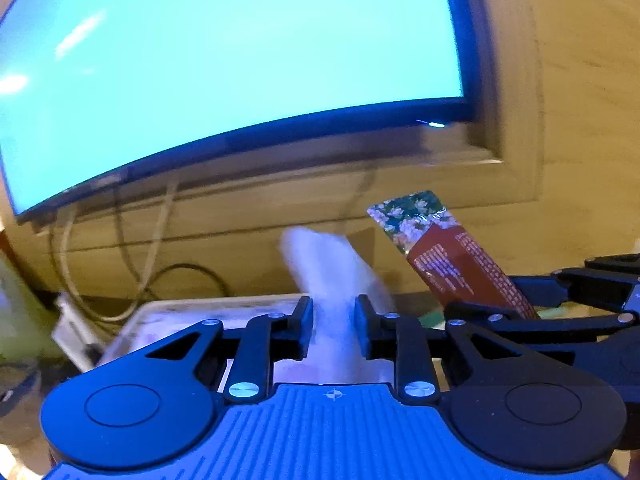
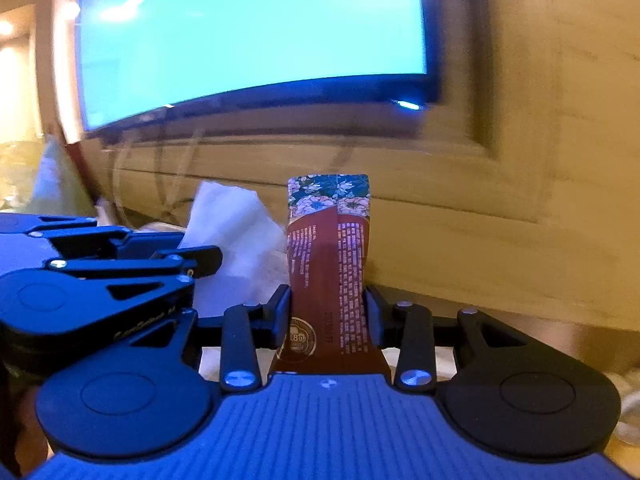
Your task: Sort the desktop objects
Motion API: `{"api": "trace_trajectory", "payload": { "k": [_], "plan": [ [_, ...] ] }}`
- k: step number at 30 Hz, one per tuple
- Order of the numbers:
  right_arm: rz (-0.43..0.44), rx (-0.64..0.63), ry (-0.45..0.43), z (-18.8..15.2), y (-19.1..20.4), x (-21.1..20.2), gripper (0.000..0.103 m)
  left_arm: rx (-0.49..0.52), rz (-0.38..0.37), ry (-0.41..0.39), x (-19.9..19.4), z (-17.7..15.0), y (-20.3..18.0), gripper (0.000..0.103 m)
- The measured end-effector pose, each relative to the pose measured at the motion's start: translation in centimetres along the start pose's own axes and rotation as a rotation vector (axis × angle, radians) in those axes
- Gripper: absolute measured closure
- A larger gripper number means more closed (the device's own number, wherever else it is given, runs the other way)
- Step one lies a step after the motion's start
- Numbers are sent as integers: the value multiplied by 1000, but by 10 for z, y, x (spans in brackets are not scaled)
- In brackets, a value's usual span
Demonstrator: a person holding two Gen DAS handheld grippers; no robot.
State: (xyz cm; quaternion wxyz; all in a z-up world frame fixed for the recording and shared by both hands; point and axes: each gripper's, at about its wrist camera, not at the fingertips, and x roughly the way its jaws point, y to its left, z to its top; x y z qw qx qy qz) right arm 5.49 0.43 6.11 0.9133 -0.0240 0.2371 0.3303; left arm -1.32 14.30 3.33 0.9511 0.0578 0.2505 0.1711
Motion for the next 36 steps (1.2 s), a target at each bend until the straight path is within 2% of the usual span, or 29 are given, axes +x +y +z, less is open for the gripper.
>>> {"api": "trace_trajectory", "payload": {
  "k": [1,4,9,15,20,24,26,27,29,30,32,34,36],
  "plan": [
    [15,-4,-1,3,9,4,60,-4,11,1,0,1,11,80],
    [62,-1,9,11,37,20,60,-10,52,6,1,3,43,72],
    [109,20,67,15,73,64,60,-32,101,57,15,-7,89,72],
    [104,34,116,2,98,94,60,-45,106,112,36,-24,117,72],
    [90,24,69,-3,105,91,60,-63,78,106,37,-29,129,68],
    [53,43,22,-1,87,75,60,-43,29,67,27,-21,113,61],
    [13,43,-7,-3,71,59,60,-36,-7,37,18,-16,96,49],
    [-11,46,-21,-5,60,51,60,-30,-17,25,14,-14,87,46],
    [-69,61,-39,-8,34,35,60,-14,-46,0,7,-10,64,25],
    [-100,76,-43,-11,19,27,60,-6,-65,-16,3,-8,51,20],
    [-154,114,-29,-19,-14,15,60,19,-102,-46,-3,-8,22,0],
    [-201,141,-1,-32,-42,7,60,44,-142,-48,-3,-11,-9,0],
    [-249,167,35,-49,-67,0,60,72,-182,-10,3,-20,-46,0]
  ]
}}
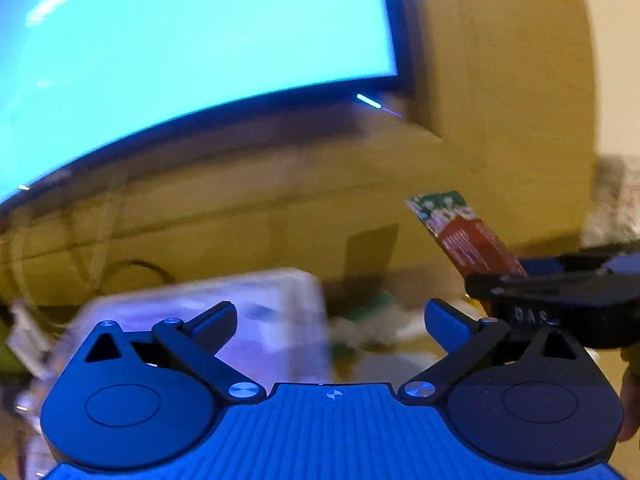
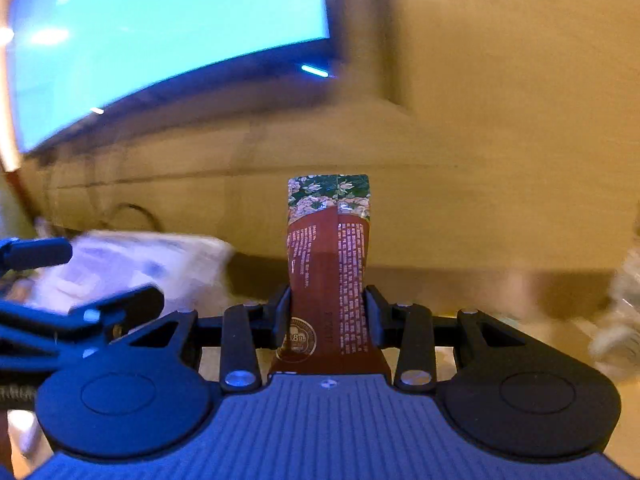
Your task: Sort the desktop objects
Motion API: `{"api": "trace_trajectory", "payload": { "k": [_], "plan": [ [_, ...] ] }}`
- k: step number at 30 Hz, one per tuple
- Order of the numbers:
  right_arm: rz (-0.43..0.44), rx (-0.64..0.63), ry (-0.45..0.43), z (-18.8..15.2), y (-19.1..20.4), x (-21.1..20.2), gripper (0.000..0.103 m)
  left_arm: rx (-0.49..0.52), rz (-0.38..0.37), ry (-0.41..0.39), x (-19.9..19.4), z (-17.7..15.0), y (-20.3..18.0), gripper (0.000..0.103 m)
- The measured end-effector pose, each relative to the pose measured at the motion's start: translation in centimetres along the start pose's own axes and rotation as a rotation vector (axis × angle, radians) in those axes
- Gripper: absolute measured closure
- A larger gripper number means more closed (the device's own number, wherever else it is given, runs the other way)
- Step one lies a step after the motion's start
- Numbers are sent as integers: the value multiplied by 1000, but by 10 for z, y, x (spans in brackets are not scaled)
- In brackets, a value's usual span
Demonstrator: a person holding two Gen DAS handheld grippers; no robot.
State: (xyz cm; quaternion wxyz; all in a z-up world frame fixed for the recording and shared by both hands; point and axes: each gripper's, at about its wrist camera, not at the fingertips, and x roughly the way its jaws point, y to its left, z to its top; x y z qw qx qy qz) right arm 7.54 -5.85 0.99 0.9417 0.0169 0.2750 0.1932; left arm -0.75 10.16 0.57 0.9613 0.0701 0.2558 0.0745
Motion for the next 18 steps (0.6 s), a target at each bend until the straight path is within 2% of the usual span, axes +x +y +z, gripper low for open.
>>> {"api": "trace_trajectory", "payload": {
  "k": [2,5,6,8,11,18],
  "plan": [
    [-38,20,39,-16,-26,1,60,13,-20,27,10,-9,-30,0],
    [-66,36,79,-31,-46,5,60,24,-67,74,28,-23,-61,0],
    [-76,50,113,-45,-63,10,60,38,-71,89,36,-29,-70,0],
    [-85,44,132,-55,-72,15,60,78,-46,131,59,-40,-84,0],
    [-79,45,150,-65,-82,23,60,81,-14,190,89,-54,-88,0],
    [-72,50,181,-80,-93,38,60,59,-19,260,141,-66,-83,0]
  ]
}}
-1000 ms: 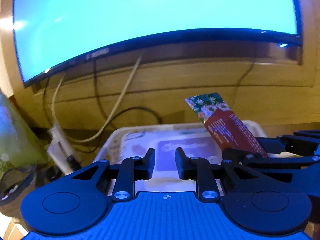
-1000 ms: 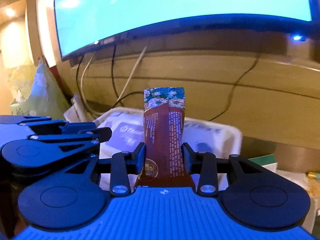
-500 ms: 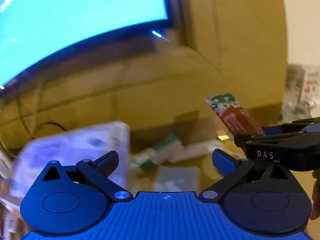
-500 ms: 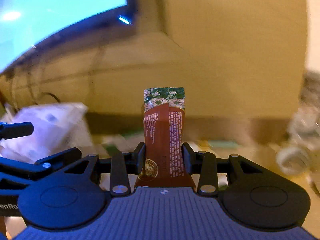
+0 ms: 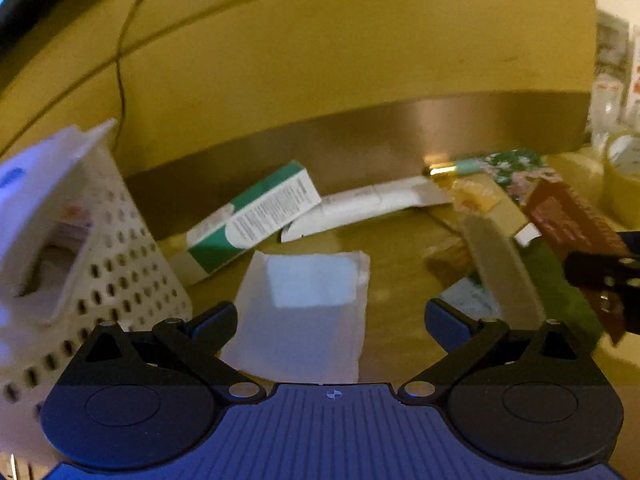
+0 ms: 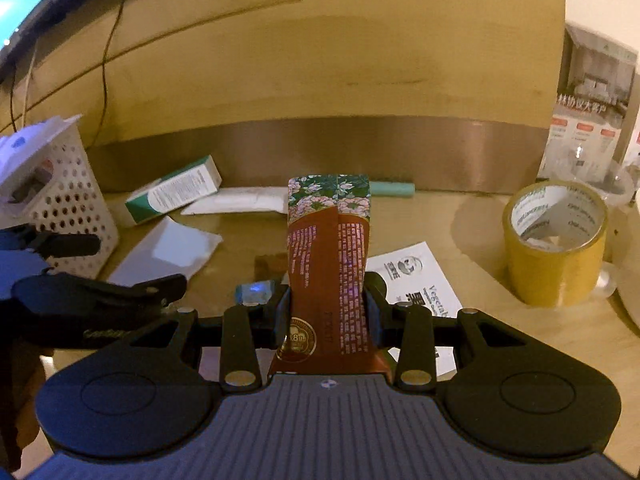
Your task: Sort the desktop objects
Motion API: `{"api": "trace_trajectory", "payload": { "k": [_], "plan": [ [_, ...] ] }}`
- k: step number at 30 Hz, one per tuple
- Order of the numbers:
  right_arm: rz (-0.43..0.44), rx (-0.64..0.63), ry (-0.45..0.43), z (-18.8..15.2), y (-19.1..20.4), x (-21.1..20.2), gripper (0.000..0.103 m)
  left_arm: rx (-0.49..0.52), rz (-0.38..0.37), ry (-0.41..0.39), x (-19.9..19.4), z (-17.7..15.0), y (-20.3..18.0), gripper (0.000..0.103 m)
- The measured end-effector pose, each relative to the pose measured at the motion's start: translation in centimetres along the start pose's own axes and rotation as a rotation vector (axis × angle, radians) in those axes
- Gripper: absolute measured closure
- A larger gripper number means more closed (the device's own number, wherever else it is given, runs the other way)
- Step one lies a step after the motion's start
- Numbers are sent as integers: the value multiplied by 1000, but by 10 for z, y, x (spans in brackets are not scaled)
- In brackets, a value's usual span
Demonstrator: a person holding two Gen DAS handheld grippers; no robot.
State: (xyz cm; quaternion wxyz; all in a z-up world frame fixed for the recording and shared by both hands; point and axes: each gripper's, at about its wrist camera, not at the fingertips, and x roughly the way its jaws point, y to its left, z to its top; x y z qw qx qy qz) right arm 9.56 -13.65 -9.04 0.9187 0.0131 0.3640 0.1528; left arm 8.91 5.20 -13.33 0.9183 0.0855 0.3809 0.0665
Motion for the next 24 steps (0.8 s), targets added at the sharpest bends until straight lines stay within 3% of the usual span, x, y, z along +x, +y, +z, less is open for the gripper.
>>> {"api": "trace_trajectory", "payload": {
  "k": [10,16,17,19,21,23,24],
  "plan": [
    [6,7,19,2,3,20,60,-19,33,68,46,0,15,1],
    [10,15,22,3,7,28,60,-50,-38,53,53,-1,23,2],
    [9,16,23,3,7,28,60,-81,-79,59,54,-2,27,8],
    [8,17,26,3,8,29,60,-97,-93,48,52,-5,29,13],
    [8,20,26,3,8,29,60,-82,-102,21,45,-8,26,31],
    [7,23,27,3,8,28,59,-56,-100,6,37,-9,21,70],
    [8,26,26,3,8,28,60,-47,-106,8,35,-8,19,77]
  ]
}}
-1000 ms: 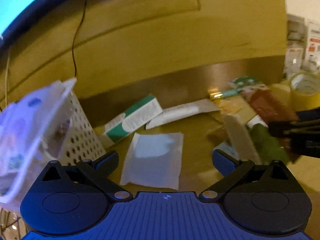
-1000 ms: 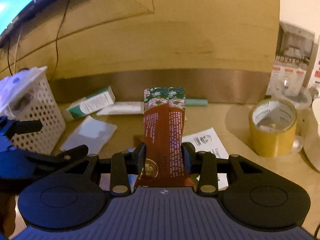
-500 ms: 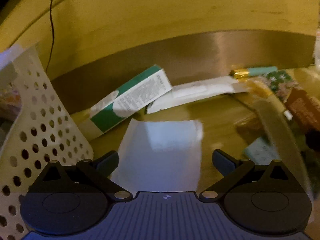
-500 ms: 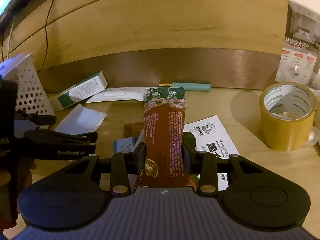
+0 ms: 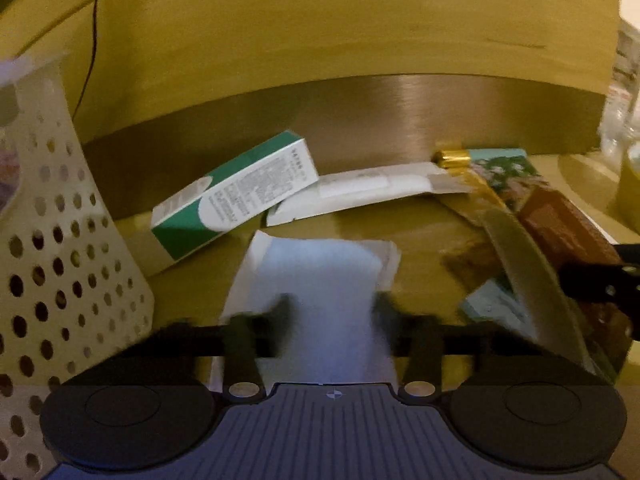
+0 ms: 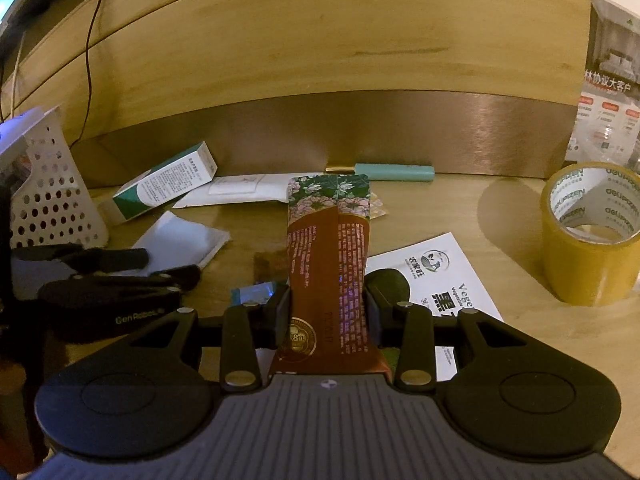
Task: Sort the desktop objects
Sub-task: 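Carry the tissue and snack bar over the white basket with both tools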
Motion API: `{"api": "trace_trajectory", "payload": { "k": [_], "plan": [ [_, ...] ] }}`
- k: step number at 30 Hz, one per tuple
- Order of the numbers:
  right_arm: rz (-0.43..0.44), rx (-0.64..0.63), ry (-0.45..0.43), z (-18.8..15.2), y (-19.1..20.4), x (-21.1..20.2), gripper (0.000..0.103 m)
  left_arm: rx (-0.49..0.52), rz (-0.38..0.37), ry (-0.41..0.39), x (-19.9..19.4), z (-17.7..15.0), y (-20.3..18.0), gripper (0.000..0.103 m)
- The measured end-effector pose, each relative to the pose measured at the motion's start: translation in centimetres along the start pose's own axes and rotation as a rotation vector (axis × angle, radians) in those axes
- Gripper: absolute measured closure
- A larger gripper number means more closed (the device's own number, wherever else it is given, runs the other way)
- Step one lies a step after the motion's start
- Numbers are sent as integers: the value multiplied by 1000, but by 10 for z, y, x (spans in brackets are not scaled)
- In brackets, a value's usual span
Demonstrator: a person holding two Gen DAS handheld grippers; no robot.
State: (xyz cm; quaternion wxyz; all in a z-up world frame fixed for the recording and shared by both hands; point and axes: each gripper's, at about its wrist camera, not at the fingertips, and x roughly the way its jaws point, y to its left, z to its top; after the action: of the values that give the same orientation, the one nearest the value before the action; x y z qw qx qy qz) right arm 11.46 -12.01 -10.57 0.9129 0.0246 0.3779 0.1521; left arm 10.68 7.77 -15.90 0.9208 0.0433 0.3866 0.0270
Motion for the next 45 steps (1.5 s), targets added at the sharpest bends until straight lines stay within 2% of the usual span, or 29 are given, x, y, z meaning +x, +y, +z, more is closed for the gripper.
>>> {"api": "trace_trajectory", "payload": {
  "k": [1,4,20,28,37,45],
  "plan": [
    [2,0,-1,0,1,-1,59,0,-19,0,-2,1,-2,96],
    [8,-7,-7,-1,5,-5,60,-9,-17,0,-10,2,-8,103],
    [35,-31,-67,-1,20,-41,59,-24,-3,-150,-85,25,-12,103],
    [74,-67,-121,17,40,-69,59,-28,17,-219,-127,43,-9,103],
    [139,-113,-141,34,69,-78,59,-21,59,-278,-165,58,-6,103],
    [194,-168,-192,60,102,-97,59,-81,128,-294,-194,67,27,103]
  ]
}}
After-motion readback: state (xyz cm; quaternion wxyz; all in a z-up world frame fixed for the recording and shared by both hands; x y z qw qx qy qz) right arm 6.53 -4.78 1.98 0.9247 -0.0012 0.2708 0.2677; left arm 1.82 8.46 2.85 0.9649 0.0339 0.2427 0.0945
